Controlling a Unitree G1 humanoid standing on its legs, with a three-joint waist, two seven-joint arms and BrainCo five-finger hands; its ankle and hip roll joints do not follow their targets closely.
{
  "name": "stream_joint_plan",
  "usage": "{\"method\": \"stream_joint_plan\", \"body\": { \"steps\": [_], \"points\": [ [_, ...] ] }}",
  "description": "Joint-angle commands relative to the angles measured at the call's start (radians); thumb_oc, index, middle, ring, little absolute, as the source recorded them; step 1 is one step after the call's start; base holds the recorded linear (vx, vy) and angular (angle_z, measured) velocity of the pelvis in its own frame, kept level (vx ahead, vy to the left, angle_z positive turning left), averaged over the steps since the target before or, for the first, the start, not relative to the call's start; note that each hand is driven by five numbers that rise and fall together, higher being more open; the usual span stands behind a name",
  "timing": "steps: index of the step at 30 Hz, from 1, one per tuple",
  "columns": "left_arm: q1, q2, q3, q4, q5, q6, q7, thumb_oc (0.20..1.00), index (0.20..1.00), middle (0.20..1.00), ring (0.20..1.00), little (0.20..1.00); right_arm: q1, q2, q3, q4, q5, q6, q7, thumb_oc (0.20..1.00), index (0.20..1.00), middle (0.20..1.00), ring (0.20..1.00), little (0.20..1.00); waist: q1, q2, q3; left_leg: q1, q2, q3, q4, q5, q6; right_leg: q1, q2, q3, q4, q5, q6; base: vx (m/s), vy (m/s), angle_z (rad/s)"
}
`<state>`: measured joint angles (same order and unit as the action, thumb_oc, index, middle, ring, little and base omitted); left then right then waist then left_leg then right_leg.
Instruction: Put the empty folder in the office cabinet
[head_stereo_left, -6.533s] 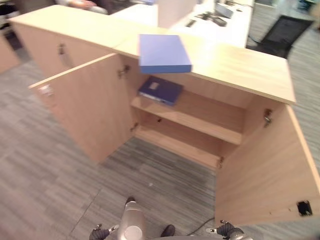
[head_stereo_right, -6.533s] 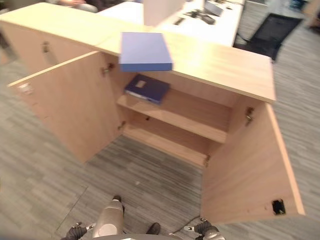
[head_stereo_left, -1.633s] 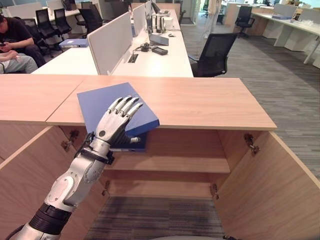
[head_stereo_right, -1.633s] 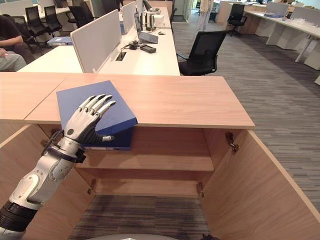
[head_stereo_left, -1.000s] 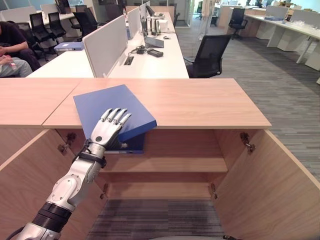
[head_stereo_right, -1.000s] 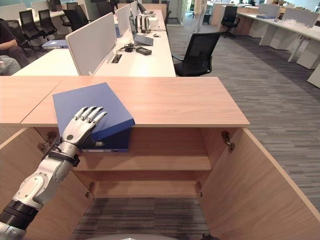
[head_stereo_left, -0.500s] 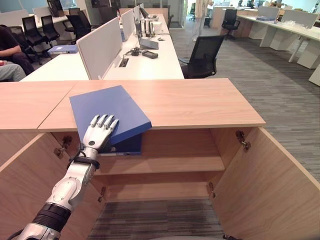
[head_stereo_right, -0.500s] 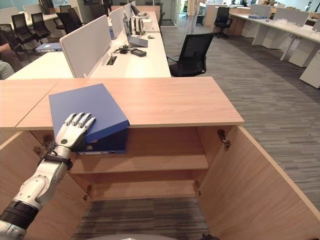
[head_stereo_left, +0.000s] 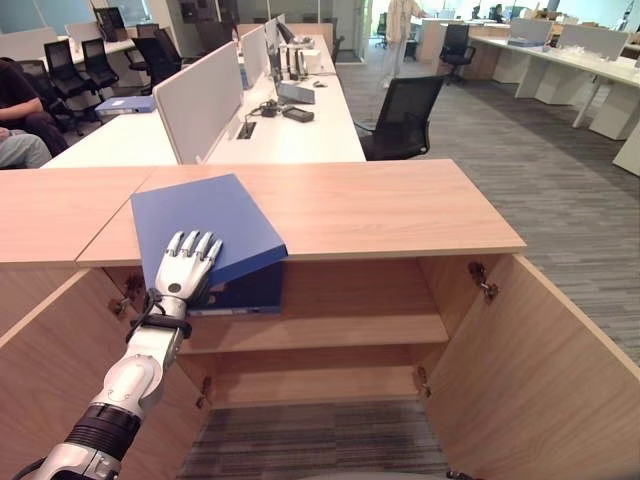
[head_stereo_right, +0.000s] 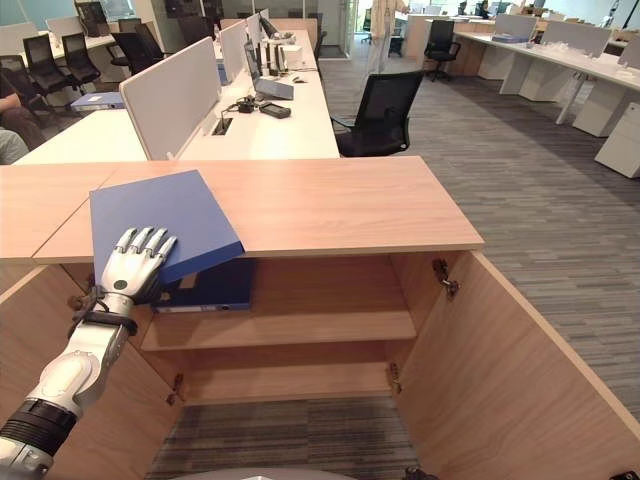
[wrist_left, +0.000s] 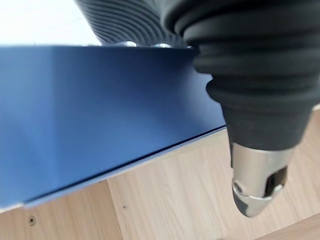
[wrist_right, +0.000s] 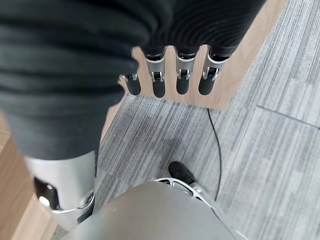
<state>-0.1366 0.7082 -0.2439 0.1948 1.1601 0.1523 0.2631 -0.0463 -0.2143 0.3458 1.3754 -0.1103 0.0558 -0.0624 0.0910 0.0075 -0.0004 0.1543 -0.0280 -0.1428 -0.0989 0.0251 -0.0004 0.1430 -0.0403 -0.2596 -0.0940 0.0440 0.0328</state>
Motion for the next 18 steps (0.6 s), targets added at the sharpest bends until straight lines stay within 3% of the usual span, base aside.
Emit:
{"method": "stream_joint_plan", "body": {
  "steps": [1, 2, 3, 4, 10, 18],
  "points": [
    [-0.067, 0.013, 0.040, 0.044, 0.039, 0.039, -0.025, 1.000, 1.000, 1.000, 1.000, 1.000, -0.045, 0.029, 0.070, 0.030, -0.058, 0.018, 0.013, 1.000, 1.000, 1.000, 1.000, 1.000, -0.002, -0.044, 0.032, 0.051, 0.026, -0.002, 0.012, -0.131, -0.020, 0.049, -0.043, 0.017, 0.007, -0.076, 0.080, 0.00, 0.000, 0.00],
    [-0.059, 0.021, 0.046, 0.058, 0.064, 0.060, -0.028, 1.000, 1.000, 1.000, 1.000, 1.000, -0.038, 0.027, 0.077, 0.020, -0.050, 0.009, 0.012, 1.000, 1.000, 1.000, 1.000, 1.000, -0.004, -0.045, 0.035, 0.052, 0.027, 0.000, 0.012, -0.132, -0.020, 0.049, -0.043, 0.018, 0.007, -0.076, 0.079, 0.00, 0.000, 0.00],
    [-0.050, 0.021, 0.052, 0.070, 0.079, 0.071, -0.039, 0.498, 0.498, 0.498, 0.498, 0.498, -0.026, 0.026, 0.080, 0.010, -0.045, 0.006, 0.021, 1.000, 1.000, 1.000, 1.000, 1.000, -0.004, -0.045, 0.036, 0.053, 0.028, 0.001, 0.012, -0.132, -0.019, 0.049, -0.042, 0.021, 0.007, -0.075, 0.078, 0.00, 0.000, 0.00],
    [-0.047, 0.021, 0.054, 0.080, 0.083, 0.070, -0.051, 0.200, 0.200, 0.200, 0.200, 0.200, -0.022, 0.025, 0.081, 0.008, -0.048, 0.008, 0.027, 1.000, 1.000, 1.000, 1.000, 1.000, -0.005, -0.045, 0.036, 0.052, 0.027, 0.003, 0.012, -0.132, -0.019, 0.048, -0.041, 0.024, 0.007, -0.075, 0.078, 0.00, 0.000, 0.00],
    [-0.015, 0.038, 0.084, 0.087, 0.103, 0.062, -0.078, 0.200, 0.200, 0.200, 0.200, 0.200, -0.006, 0.020, 0.080, -0.008, -0.070, 0.007, 0.032, 1.000, 1.000, 1.000, 1.000, 1.000, -0.007, -0.048, 0.037, 0.052, 0.029, 0.008, 0.012, -0.133, -0.019, 0.049, -0.038, 0.029, 0.007, -0.077, 0.077, 0.00, -0.010, -0.08],
    [0.017, 0.071, 0.108, 0.102, 0.082, 0.045, -0.039, 0.200, 0.200, 0.200, 0.200, 0.200, 0.003, 0.012, 0.083, -0.010, -0.078, -0.003, 0.029, 1.000, 1.000, 1.000, 1.000, 1.000, -0.011, -0.051, 0.034, 0.055, 0.030, 0.013, 0.012, -0.135, -0.018, 0.048, -0.038, 0.036, 0.007, -0.076, 0.077, 0.00, -0.003, -0.04]
  ]
}}
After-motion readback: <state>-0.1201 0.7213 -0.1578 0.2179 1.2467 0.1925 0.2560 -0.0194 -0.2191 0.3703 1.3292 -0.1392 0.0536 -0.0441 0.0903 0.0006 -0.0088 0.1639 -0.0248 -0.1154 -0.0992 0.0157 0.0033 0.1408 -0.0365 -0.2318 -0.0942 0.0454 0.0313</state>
